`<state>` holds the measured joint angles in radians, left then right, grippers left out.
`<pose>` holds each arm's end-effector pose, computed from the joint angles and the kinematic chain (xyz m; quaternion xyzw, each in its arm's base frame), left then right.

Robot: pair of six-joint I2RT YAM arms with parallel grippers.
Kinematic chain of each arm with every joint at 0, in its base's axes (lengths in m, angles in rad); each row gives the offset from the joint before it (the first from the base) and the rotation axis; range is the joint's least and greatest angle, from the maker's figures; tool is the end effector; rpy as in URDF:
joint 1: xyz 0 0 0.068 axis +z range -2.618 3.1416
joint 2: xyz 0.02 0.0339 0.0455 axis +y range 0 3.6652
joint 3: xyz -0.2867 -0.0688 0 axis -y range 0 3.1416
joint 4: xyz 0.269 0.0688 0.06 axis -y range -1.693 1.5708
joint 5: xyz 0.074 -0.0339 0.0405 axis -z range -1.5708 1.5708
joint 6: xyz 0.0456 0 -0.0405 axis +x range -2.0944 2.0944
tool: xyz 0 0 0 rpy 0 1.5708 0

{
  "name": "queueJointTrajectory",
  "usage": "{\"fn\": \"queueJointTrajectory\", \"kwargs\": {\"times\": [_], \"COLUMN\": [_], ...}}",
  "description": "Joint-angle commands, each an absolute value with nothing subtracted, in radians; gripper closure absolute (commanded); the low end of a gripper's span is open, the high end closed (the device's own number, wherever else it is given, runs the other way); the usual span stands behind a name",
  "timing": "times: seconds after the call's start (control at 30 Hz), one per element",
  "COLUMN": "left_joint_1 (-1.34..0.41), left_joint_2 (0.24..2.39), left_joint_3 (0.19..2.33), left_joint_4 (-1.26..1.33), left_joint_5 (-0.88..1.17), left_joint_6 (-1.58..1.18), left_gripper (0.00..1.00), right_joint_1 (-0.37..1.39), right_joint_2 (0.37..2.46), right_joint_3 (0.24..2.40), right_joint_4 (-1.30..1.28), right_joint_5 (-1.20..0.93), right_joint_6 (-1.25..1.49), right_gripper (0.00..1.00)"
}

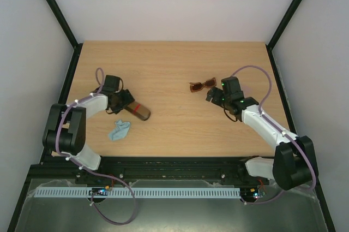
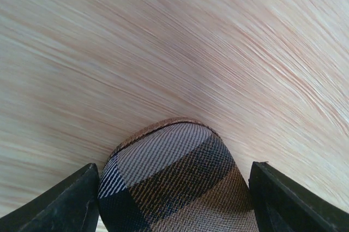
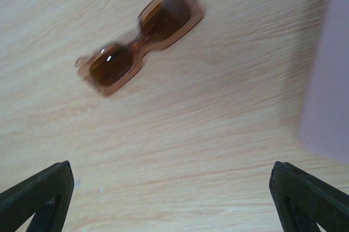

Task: Organize the sunglasses
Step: Move the sunglasses case at the center of the board, then pick up the sunglasses case from the center of the board.

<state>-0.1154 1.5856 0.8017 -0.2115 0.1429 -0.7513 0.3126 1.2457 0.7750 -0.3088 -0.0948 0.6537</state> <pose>0.3190 -0.0435 0.1528 -0.2798 0.9148 -0.1810 0.2281 0.2654 0.0903 0.2327 0.1384 0.9114 0.2176 0.3206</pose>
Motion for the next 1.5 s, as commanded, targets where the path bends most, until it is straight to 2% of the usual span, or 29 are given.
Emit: {"fn": "queueJointTrajectory", "kwargs": {"times": [0.0, 0.27, 0.47, 0.67, 0.8, 0.97, 1.03, 1.23, 1.47], "left_joint_1": [-0.226, -0.406, -0.428, -0.423, -0.397, -0.321, -0.281, -0.185, -0.165], "left_joint_2": [1.628, 1.676, 1.654, 1.633, 1.598, 1.508, 1.453, 1.327, 1.262], "left_joint_3": [0.814, 0.840, 0.846, 0.915, 0.931, 0.887, 0.866, 0.807, 0.772], "left_joint_4": [-0.176, -0.151, -0.160, -0.199, -0.250, -0.279, -0.292, -0.323, -0.323], "left_joint_5": [0.268, 0.307, 0.323, 0.345, 0.282, 0.192, 0.172, 0.129, 0.089], "left_joint_6": [-0.795, -0.879, -0.891, -0.798, -0.758, -0.743, -0.735, -0.710, -0.712], "left_gripper": [0.26, 0.26, 0.23, 0.11, 0.09, 0.08, 0.08, 0.06, 0.01], "right_joint_1": [0.436, 0.778, 0.952, 0.991, 0.994, 0.993, 0.992, 0.994, 0.999], "right_joint_2": [1.274, 1.442, 1.546, 1.636, 1.700, 1.790, 1.820, 1.872, 1.903], "right_joint_3": [0.804, 0.904, 0.958, 1.011, 1.061, 1.135, 1.168, 1.228, 1.268], "right_joint_4": [-0.311, -0.298, -0.299, -0.297, -0.325, -0.374, -0.399, -0.443, -0.500], "right_joint_5": [-0.062, -0.009, 0.029, -0.002, 0.021, -0.079, -0.066, -0.007, 0.031], "right_joint_6": [0.614, 0.550, 0.486, 0.376, 0.332, 0.235, 0.237, 0.314, 0.430], "right_gripper": [0.04, 0.04, 0.00, 0.00, 0.00, 0.11, 0.14, 0.15, 0.19]}}
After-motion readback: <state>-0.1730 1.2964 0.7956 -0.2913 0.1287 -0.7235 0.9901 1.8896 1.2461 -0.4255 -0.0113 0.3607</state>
